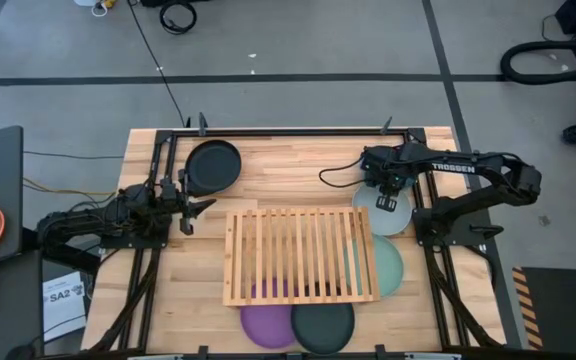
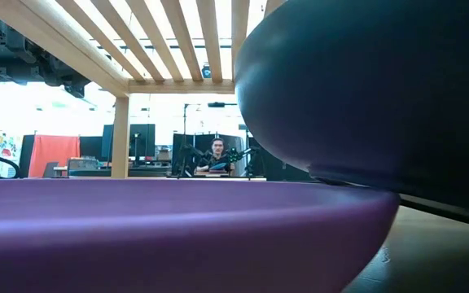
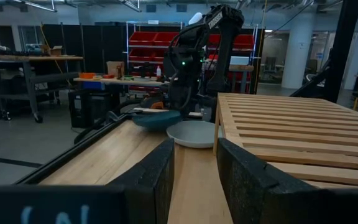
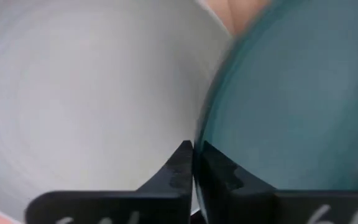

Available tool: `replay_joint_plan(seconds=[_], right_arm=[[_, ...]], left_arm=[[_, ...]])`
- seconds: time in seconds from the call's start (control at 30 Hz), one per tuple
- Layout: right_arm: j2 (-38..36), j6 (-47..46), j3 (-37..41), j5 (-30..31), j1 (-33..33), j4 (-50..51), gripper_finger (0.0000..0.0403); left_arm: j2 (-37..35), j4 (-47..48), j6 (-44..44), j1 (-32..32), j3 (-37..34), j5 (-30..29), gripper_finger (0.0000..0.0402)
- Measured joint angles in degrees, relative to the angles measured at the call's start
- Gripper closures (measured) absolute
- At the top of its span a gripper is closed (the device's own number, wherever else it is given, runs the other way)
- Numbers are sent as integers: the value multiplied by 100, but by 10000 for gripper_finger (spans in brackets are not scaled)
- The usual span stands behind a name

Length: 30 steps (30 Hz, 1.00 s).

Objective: Place and stack plates onto a shelf
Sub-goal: Put the dark green plate on the shelf

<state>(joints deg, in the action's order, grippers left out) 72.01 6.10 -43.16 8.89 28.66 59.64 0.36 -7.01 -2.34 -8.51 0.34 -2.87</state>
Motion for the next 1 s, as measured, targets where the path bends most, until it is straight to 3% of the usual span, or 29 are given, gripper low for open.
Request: replay_joint_plan(seconds=[0.77, 1.0], right_arm=[[0, -52, -16, 51, 1, 24, 390], [-2, -9, -575, 249, 1, 335, 390]], left_arm=[[0, 0, 3, 0, 1, 0, 276], [0, 0, 1, 0, 2, -2, 276]])
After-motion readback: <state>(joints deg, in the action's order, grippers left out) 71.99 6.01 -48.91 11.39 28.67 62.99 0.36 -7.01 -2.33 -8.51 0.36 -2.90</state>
